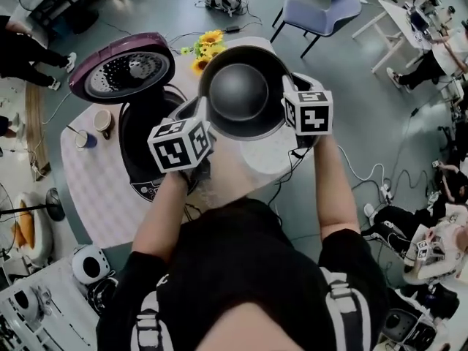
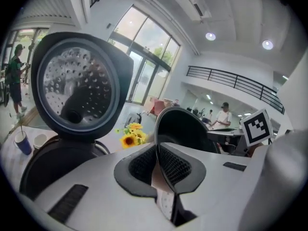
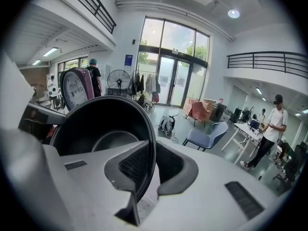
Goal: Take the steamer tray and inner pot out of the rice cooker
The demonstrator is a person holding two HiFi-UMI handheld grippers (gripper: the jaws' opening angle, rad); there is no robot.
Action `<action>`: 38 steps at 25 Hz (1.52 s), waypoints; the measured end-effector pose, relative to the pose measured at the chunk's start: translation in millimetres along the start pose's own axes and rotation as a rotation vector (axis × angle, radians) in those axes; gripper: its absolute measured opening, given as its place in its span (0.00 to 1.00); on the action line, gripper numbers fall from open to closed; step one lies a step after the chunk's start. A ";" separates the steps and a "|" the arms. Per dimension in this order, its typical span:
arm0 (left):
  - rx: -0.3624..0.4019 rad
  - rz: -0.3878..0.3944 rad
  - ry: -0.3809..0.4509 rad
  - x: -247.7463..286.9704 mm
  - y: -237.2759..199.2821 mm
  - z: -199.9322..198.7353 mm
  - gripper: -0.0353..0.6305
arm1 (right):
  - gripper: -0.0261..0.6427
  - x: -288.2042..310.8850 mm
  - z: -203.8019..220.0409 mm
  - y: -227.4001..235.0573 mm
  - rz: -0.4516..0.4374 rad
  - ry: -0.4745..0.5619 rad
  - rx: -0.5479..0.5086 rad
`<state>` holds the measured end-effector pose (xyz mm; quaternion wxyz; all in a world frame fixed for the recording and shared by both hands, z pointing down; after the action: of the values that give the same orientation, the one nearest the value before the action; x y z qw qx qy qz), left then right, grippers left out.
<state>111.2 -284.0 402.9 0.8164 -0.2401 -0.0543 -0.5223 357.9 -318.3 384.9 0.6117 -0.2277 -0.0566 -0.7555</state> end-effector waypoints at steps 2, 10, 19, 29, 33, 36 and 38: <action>-0.013 -0.035 -0.019 23.0 8.6 3.9 0.09 | 0.11 22.9 6.3 18.3 -0.024 -0.014 -0.026; -0.081 -0.176 -0.108 88.1 -2.8 30.9 0.09 | 0.11 111.2 38.3 39.3 -0.146 -0.079 -0.045; -0.180 -0.267 -0.248 142.7 -40.8 68.4 0.09 | 0.11 169.9 75.9 35.3 -0.196 -0.195 -0.028; -0.200 -0.303 -0.354 170.1 -56.0 107.7 0.09 | 0.11 200.7 114.3 32.3 -0.225 -0.311 -0.030; -0.119 -0.311 -0.334 180.1 -54.7 107.0 0.10 | 0.11 209.9 122.6 35.5 -0.206 -0.317 -0.023; -0.091 -0.318 -0.327 190.9 -54.2 104.4 0.10 | 0.11 218.3 124.6 41.0 -0.195 -0.305 0.004; -0.088 -0.314 -0.321 194.6 -52.7 102.2 0.10 | 0.11 219.3 123.3 43.9 -0.191 -0.288 0.009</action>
<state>168.7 -416.9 576.4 0.6946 -0.3442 -0.1971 -0.6002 401.1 -481.2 576.8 0.5237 -0.3243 -0.1684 -0.7696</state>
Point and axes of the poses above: the fingertips, and each gripper's own axes: x forward along the fingers, y to its right, z out of its underside, the point moved 5 cm from there along -x, backward along the fingers, and after that the axes turned 7 degrees about y, right-handed, at the moved point
